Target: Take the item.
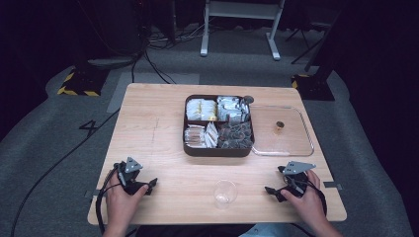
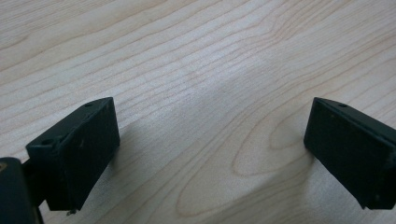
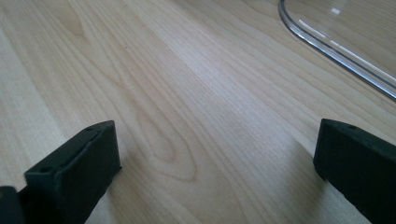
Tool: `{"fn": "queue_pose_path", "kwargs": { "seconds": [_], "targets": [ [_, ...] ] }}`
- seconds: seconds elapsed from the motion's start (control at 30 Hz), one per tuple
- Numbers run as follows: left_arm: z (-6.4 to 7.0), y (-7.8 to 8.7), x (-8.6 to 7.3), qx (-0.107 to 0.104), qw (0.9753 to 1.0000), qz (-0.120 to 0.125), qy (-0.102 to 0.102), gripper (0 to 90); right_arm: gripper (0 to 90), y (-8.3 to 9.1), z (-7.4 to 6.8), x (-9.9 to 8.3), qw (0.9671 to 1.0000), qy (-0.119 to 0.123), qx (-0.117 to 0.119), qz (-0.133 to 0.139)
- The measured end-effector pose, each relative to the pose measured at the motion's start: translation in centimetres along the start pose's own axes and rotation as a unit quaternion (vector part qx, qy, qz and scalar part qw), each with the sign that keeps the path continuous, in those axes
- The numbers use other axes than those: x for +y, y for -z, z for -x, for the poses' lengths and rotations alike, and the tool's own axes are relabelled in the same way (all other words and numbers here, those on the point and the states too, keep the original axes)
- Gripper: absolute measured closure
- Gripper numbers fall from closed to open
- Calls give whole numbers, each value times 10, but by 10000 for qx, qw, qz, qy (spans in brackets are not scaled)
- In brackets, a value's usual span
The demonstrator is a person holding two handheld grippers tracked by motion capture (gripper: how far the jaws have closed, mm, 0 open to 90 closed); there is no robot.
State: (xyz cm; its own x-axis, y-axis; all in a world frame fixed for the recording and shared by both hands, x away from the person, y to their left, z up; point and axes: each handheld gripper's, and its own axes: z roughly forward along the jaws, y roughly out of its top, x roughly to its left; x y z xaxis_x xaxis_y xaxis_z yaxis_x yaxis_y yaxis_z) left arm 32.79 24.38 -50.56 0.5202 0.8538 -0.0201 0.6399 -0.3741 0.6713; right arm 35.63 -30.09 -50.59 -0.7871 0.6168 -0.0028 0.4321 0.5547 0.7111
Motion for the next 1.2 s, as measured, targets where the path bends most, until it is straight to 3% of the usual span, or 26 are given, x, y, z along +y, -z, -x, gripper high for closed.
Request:
{"fn": "queue_pose_path", "kwargs": {
  "seconds": [0.27,0.43,0.67,0.93,1.2],
  "targets": [
    [0,0,0,0,10000,7,20,34,5,-1,2,1,10000,17,20,-1],
    [-1,3,0,122,9998,76,146,158,5,-1,3,1,10000,20,16,-3],
    [2,13,3,249,9995,-70,168,280,5,1,3,-1,10000,19,13,3],
    [7,31,17,92,9997,76,228,292,5,1,2,-1,10000,-2,-5,8],
    [17,41,46,113,9992,250,303,287,5,1,2,-1,10000,-30,-43,6]
  ]
}}
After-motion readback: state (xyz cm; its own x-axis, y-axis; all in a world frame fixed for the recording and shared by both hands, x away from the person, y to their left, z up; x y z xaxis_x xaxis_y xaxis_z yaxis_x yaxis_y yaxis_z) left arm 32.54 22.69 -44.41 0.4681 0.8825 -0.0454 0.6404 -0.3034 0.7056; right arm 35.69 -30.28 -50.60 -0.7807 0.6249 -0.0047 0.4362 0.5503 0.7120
